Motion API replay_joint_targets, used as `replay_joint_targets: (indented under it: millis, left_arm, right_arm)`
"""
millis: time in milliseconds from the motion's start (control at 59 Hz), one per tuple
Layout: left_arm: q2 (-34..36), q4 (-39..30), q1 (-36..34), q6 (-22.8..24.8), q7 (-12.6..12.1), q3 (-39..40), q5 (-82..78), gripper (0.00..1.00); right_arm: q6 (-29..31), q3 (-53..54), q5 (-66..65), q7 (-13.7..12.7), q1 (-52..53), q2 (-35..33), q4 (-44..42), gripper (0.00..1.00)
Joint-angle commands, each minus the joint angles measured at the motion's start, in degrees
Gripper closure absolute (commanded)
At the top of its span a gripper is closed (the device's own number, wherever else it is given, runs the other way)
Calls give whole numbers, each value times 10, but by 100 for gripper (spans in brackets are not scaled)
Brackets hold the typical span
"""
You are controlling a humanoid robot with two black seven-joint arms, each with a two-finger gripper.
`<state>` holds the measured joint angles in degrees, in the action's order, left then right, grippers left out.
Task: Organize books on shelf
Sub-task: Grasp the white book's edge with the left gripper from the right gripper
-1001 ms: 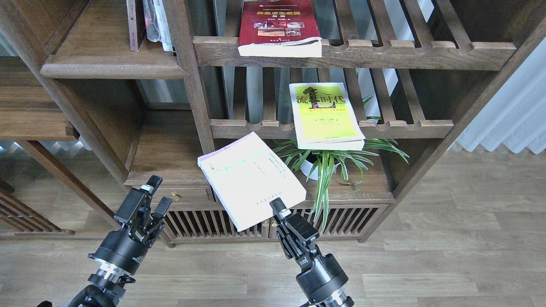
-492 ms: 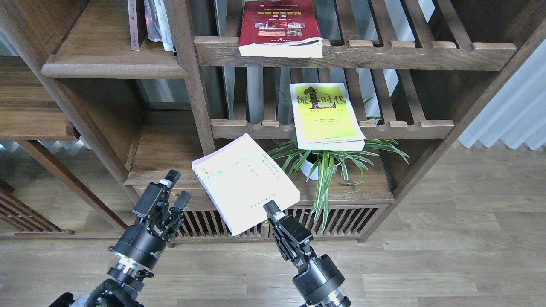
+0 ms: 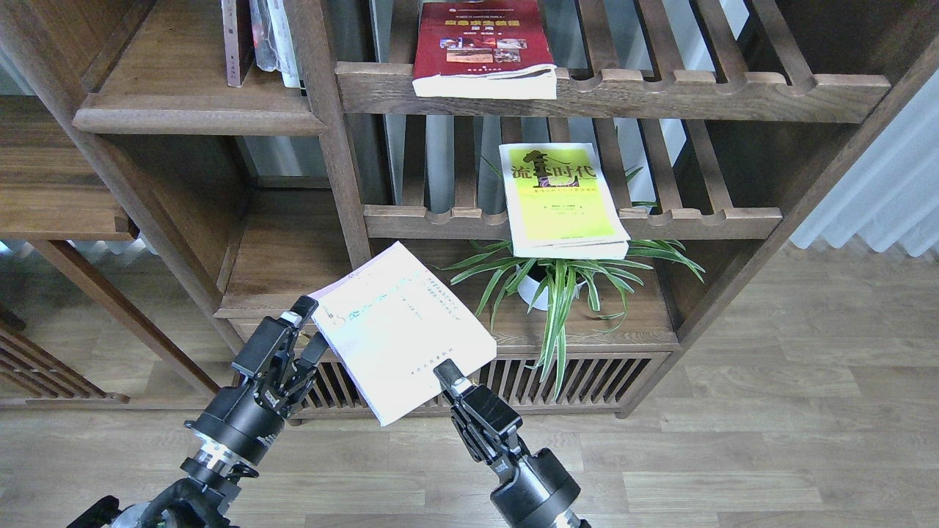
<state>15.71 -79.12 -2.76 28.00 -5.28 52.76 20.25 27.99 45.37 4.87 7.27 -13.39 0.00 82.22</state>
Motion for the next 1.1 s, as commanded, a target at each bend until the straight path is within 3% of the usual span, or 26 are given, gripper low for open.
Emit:
replay_joint_targets:
  millis: [0,51,119,560,1086]
  left_arm:
    - [16,0,-25,0,-60,-26,29,1]
    - [18,-1,-33,0,-90,-31,43,1]
    - [19,0,-39,0,-104,-32,55,1]
    - [20,6,-45,0,-109,-42,79,5]
    - [26,13,-46,0,-109,-36,80,23]
  right_arm:
    - [0,0,0,-2,0,0,0,96]
    - [0,0,0,-4,0,0,0,96]
    - [0,-1,0,-4,0,0,0,96]
    - [0,-1,1,-10,-4,0,1,96]
    - [0,-2,0,-14,-9,0,5,96]
